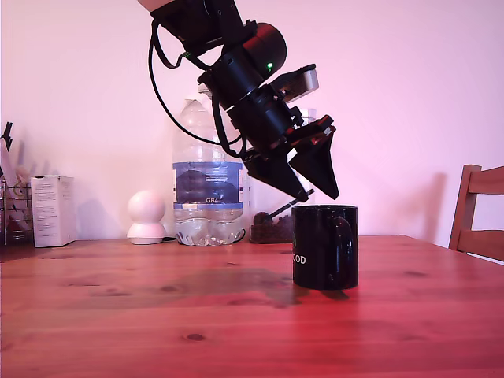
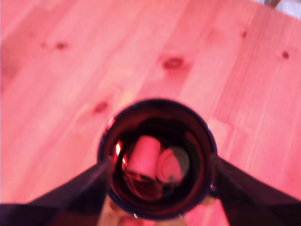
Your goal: Pick up the coffee capsules from the table one by one and drop them inside the nearest coffee cup
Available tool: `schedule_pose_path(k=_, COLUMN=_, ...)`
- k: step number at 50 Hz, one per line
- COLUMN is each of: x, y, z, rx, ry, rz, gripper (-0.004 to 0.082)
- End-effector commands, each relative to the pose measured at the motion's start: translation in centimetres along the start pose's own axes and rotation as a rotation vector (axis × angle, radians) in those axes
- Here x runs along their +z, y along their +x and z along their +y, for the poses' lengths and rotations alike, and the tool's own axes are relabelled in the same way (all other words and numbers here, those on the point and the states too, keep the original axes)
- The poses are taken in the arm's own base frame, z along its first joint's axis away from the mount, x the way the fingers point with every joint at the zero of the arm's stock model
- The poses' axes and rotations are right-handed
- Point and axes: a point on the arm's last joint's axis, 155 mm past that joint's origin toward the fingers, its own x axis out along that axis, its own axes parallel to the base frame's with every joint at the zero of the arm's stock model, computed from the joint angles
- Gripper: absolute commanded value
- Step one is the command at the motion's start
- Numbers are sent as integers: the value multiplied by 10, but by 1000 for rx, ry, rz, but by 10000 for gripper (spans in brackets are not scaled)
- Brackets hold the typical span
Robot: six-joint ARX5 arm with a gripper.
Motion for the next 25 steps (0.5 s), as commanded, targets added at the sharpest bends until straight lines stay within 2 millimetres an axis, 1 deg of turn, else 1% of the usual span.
schedule_pose_path(k=1, x=6, y=0, z=0, rx=2, ry=4, rz=-17, gripper=403)
schedule_pose_path(k=4, x=11, y=-3, z=0, rx=6, ry=10, rz=-34, gripper=296)
schedule_pose_path(k=10, x=27, y=-16, z=-1, rx=11, ry=25, rz=-83, gripper=34)
schedule_pose_path(k=12, x=30, y=-18, z=-1, rx=12, ry=29, rz=-92, gripper=-32)
schedule_pose_path(k=13, x=31, y=-21, z=-1, rx=14, ry=29, rz=-96, gripper=-19)
schedule_pose_path(k=17, x=35, y=-27, z=0, rx=8, ry=30, rz=-109, gripper=-19)
schedule_pose_path(k=22, x=41, y=-34, z=-3, rx=-21, ry=54, rz=-137, gripper=-19)
schedule_pose_path(k=25, x=46, y=-40, z=-1, rx=-30, ry=53, rz=-159, gripper=-19)
